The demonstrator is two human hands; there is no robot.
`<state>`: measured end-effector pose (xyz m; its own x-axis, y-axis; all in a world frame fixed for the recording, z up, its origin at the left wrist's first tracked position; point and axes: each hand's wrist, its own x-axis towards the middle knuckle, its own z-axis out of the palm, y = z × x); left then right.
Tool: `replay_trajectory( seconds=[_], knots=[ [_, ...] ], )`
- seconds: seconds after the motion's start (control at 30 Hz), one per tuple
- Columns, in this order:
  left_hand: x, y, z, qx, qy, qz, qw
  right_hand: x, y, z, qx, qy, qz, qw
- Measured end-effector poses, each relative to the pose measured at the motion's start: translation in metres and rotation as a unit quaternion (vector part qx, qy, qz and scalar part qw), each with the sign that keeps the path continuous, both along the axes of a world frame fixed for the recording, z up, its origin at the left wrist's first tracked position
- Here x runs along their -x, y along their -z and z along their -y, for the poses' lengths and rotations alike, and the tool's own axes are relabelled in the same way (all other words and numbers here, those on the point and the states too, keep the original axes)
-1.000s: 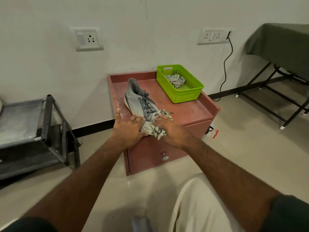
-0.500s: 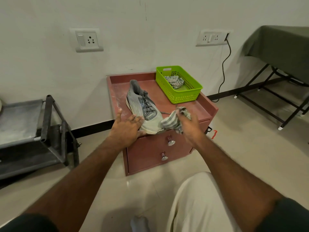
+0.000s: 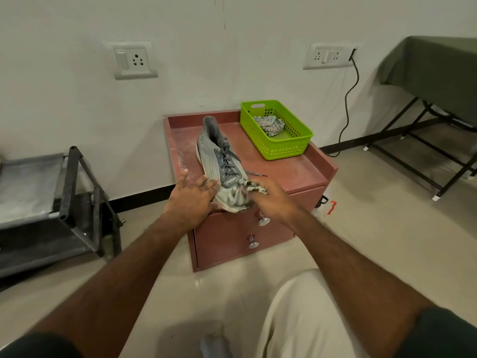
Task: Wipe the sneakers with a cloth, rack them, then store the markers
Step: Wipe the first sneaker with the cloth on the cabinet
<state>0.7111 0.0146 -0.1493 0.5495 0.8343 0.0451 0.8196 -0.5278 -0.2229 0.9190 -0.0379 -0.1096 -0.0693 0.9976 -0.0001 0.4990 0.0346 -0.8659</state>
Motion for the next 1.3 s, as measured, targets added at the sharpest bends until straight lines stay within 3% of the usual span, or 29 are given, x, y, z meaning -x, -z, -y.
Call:
replay_trajectory(
  seconds=[0.07, 0.17, 0.23, 0.33, 0.43, 0.53, 0.6, 0.67, 0.73, 0.83, 0.9, 0.97, 1.03, 1.1, 1.17, 1.23, 1.3],
  knots=[
    [0.0, 0.001, -0.001, -0.001, 0.001, 0.002, 1.0, -0.005, -0.002, 0.001, -0.012, 0.088, -0.099, 0.991],
    [0.0, 0.002, -0.003, 0.006, -0.004, 0.022, 1.0, -0.018, -0.004, -0.002, -0.116, 0.255, -0.157, 0.947],
    [0.0, 0.002, -0.003, 0.017, -0.009, 0.037, 0.999, -0.023, -0.004, -0.004, -0.176, 0.285, -0.165, 0.927],
    [0.0, 0.001, -0.003, 0.022, -0.007, 0.044, 0.999, -0.016, 0.005, -0.014, -0.162, 0.222, -0.102, 0.956],
    [-0.001, 0.001, -0.003, 0.018, -0.012, 0.043, 0.999, -0.001, 0.012, -0.02, -0.083, 0.096, 0.07, 0.989],
    [-0.003, 0.001, -0.003, 0.015, -0.016, 0.034, 0.999, 0.006, 0.011, -0.024, -0.13, -0.01, 0.266, 0.955],
    [-0.004, -0.001, -0.003, 0.01, -0.015, 0.035, 0.999, 0.011, 0.013, -0.025, -0.112, -0.049, 0.286, 0.95],
    [-0.002, -0.002, -0.002, 0.012, -0.013, 0.027, 0.999, 0.016, 0.009, -0.024, -0.042, 0.003, 0.131, 0.99],
    [-0.001, 0.0, -0.001, 0.006, -0.008, 0.018, 1.0, 0.013, 0.002, -0.022, 0.018, 0.111, -0.079, 0.991],
    [-0.001, 0.001, -0.002, 0.01, -0.009, 0.03, 0.999, -0.002, -0.005, -0.024, -0.047, 0.272, -0.273, 0.921],
    [-0.002, 0.001, -0.003, 0.01, -0.011, 0.041, 0.999, -0.01, -0.01, -0.025, -0.122, 0.33, -0.326, 0.877],
    [-0.002, 0.001, -0.004, 0.012, -0.01, 0.05, 0.999, -0.008, -0.008, -0.027, -0.151, 0.339, -0.287, 0.883],
    [-0.001, 0.003, -0.006, 0.011, -0.008, 0.053, 0.998, -0.008, -0.001, -0.026, -0.156, 0.24, -0.206, 0.936],
    [-0.001, 0.005, -0.006, 0.005, -0.006, 0.054, 0.999, -0.005, 0.008, -0.019, -0.088, 0.067, -0.018, 0.994],
    [-0.002, 0.005, -0.007, -0.009, -0.005, 0.048, 0.999, -0.006, 0.017, -0.018, -0.045, -0.035, 0.171, 0.984],
    [-0.003, 0.003, -0.007, -0.007, -0.006, 0.05, 0.999, -0.008, 0.014, -0.022, -0.052, 0.01, 0.22, 0.974],
    [-0.004, 0.001, -0.006, 0.0, -0.005, 0.054, 0.999, 0.003, 0.01, -0.026, -0.066, 0.112, 0.194, 0.972]
  ],
)
